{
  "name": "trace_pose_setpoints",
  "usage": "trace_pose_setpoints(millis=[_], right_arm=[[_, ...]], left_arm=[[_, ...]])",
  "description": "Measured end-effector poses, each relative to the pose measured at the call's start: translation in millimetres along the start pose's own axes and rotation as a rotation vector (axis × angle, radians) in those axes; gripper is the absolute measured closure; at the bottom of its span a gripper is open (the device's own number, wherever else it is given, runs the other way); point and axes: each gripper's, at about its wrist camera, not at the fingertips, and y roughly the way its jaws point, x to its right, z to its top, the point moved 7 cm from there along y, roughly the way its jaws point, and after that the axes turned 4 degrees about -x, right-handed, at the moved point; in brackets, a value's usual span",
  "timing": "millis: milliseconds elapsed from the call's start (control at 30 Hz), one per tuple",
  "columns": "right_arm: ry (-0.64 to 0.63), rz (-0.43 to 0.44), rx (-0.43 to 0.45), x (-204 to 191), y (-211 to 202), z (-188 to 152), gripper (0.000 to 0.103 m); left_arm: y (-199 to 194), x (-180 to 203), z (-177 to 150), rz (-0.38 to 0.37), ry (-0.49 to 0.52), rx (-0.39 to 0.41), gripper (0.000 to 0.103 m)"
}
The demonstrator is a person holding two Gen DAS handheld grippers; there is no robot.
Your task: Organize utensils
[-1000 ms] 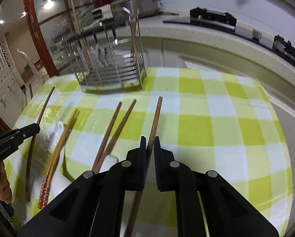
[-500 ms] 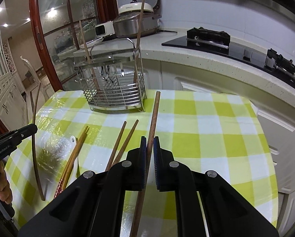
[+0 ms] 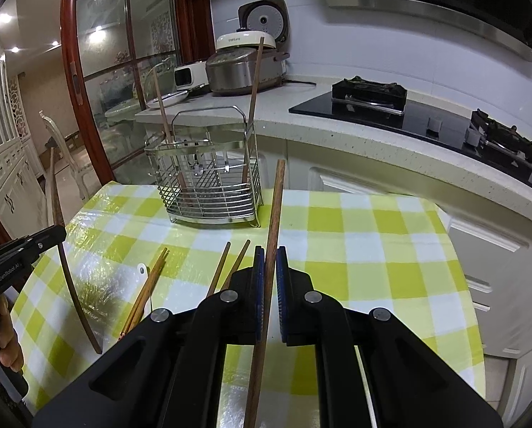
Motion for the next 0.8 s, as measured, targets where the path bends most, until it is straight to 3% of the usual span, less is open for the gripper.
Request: trace_pose_setpoints(millis=[800], right_arm=[[-0.014,0.008,0.071,-4,-29,17,0.095]], left_arm=[[-21,12,15,-0.029,0.002,0.056,0.096]])
